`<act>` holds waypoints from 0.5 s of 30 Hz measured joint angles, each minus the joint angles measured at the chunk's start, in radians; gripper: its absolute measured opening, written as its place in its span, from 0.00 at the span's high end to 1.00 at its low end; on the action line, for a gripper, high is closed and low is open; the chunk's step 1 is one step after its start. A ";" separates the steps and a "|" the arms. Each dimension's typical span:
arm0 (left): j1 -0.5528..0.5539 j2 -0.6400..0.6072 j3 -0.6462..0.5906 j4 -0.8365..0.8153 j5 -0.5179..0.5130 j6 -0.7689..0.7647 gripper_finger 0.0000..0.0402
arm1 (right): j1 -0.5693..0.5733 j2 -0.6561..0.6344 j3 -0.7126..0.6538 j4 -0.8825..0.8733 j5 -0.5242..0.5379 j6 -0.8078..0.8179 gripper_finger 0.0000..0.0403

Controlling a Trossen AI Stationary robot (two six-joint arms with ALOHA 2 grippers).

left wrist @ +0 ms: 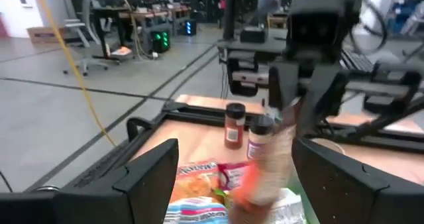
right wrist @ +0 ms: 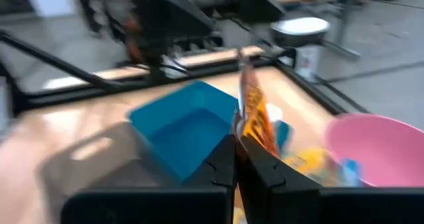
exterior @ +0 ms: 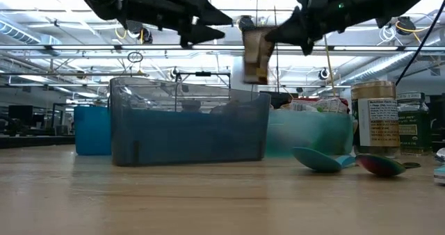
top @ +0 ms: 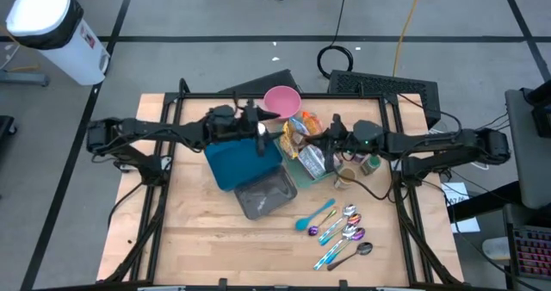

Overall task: Pick & Place Food Item
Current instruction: Put the orange seasoning pack into the blue bin

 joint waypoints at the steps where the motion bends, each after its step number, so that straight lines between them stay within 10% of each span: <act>1: -0.006 0.015 0.009 -0.001 0.000 0.005 0.26 | 0.000 0.005 0.000 0.016 -0.028 0.005 1.00; 15: -0.042 0.141 0.100 0.002 0.123 0.027 0.26 | 0.012 0.062 0.000 0.081 -0.071 0.001 1.00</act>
